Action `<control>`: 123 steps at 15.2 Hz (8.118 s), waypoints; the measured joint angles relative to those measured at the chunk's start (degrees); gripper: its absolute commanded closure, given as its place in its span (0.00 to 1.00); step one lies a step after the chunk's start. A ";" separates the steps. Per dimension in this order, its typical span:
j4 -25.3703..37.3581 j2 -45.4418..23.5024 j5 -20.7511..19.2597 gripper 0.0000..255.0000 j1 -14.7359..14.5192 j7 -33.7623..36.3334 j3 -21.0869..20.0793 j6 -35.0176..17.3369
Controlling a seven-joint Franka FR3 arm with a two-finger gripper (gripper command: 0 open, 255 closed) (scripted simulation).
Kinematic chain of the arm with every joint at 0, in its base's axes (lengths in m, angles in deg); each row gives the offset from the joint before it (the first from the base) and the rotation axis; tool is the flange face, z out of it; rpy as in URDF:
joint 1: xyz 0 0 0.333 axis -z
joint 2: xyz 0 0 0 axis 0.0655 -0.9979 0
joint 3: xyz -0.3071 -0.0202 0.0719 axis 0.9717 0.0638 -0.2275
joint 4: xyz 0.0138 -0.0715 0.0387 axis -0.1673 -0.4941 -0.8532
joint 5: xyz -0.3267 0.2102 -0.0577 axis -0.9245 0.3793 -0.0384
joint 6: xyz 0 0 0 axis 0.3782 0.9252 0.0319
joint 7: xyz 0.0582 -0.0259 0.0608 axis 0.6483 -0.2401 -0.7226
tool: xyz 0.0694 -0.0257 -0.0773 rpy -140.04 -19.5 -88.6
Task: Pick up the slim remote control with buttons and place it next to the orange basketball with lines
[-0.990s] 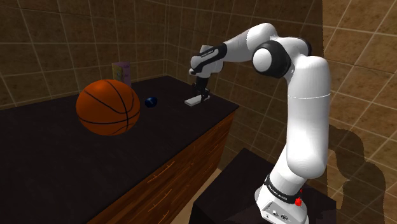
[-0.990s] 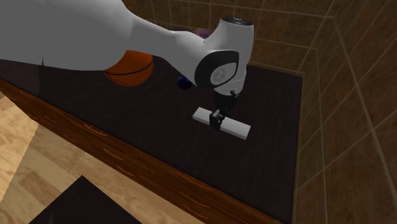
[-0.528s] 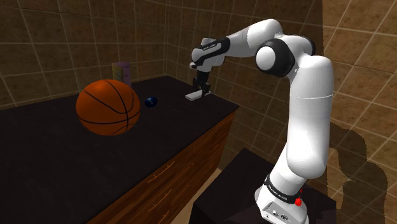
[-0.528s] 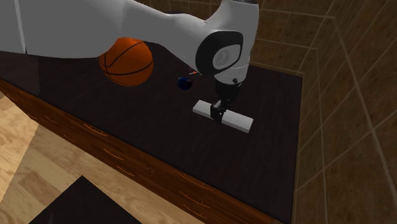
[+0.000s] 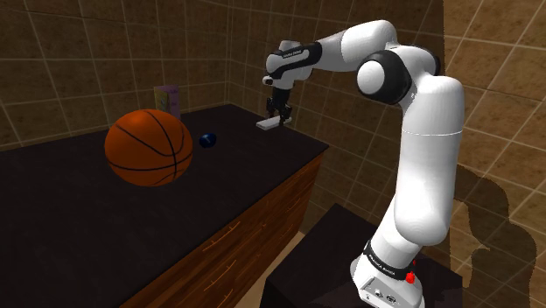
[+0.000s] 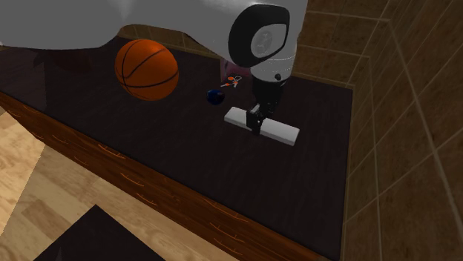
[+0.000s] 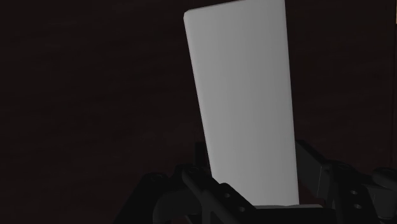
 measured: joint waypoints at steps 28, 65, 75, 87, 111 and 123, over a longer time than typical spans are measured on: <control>22.96 -0.91 -0.04 1.00 2.03 0.91 0.67 21.98; 8.30 16.51 -9.06 1.00 -23.45 39.85 -14.39 22.93; 2.87 16.80 -9.23 1.00 -25.31 43.47 -16.06 17.81; -7.57 17.56 -9.37 1.00 -25.37 43.59 -16.10 8.11; -21.74 13.82 -8.66 1.00 -25.22 43.15 -16.06 -9.75; -26.01 9.28 -7.64 1.00 -25.08 42.57 -16.23 -18.48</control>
